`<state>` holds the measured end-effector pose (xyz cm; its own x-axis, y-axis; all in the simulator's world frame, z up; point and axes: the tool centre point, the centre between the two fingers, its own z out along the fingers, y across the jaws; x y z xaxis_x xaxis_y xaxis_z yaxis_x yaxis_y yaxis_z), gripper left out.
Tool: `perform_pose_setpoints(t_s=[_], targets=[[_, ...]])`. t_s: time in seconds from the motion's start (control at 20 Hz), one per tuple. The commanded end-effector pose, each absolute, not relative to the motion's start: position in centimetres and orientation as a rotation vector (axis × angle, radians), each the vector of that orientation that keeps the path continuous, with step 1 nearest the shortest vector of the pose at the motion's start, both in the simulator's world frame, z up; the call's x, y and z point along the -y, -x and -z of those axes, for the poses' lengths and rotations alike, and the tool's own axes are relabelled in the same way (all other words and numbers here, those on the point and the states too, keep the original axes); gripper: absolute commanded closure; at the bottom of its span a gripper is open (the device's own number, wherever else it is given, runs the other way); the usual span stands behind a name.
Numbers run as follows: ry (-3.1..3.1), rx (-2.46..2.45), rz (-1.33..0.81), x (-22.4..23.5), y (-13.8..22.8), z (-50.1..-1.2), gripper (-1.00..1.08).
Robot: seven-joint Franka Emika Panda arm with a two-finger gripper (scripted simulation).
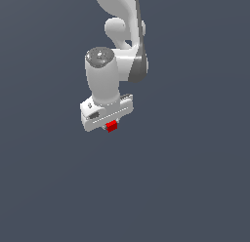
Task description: Pick up the red cube and move it to a goal position.
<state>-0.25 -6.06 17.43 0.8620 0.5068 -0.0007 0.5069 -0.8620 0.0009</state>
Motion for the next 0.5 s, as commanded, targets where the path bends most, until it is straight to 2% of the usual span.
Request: perform_pose_setpoints(t_s=[0.0,0.45], targets=[[-3.030,-0.825,0.001,5.8,1.0,-18.7,1.08],[-3.031,-0.825,0.000,5.2,2.2,-20.8,1.08]])
